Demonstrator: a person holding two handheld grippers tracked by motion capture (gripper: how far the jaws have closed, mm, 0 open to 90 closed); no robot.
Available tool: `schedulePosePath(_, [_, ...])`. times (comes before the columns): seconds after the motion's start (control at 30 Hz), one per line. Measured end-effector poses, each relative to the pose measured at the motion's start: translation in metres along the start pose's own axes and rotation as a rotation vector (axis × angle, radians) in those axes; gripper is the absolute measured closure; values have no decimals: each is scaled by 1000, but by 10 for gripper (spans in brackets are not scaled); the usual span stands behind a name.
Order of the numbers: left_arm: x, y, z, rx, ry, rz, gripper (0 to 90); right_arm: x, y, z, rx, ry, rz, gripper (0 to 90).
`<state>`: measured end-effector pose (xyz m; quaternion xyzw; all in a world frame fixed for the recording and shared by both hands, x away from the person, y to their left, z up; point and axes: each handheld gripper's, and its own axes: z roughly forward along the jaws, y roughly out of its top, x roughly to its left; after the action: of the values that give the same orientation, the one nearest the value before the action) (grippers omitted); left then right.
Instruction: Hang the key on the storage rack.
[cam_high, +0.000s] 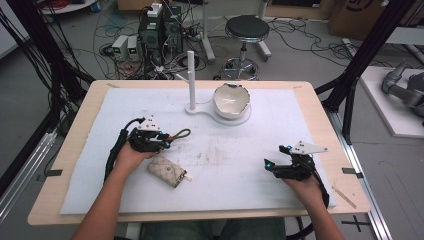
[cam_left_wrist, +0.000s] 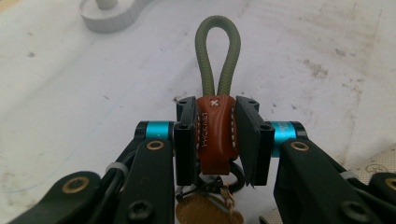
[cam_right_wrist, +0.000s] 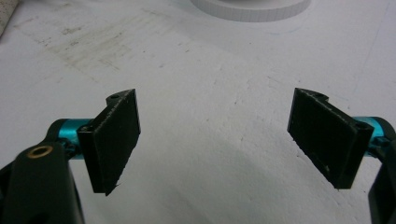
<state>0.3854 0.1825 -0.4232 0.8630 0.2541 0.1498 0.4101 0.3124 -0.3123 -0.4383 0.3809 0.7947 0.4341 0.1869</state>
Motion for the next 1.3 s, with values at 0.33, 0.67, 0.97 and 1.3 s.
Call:
schedulePosePath(0.33, [-4, 18, -28, -123, 30, -13, 698, 4, 4, 7, 3, 15, -9, 172])
schedulePosePath(0.67, [-6, 32, -45, -202, 37, -36, 697, 6, 9, 15, 2, 28, -22, 172])
schedulePosePath(0.97, [2, 53, -60, -254, 72, -38, 697, 5, 11, 19, 9, 31, -22, 172])
schedulePosePath(1.3, [17, 95, -70, -284, 143, -15, 697, 7, 11, 22, 21, 34, -25, 173])
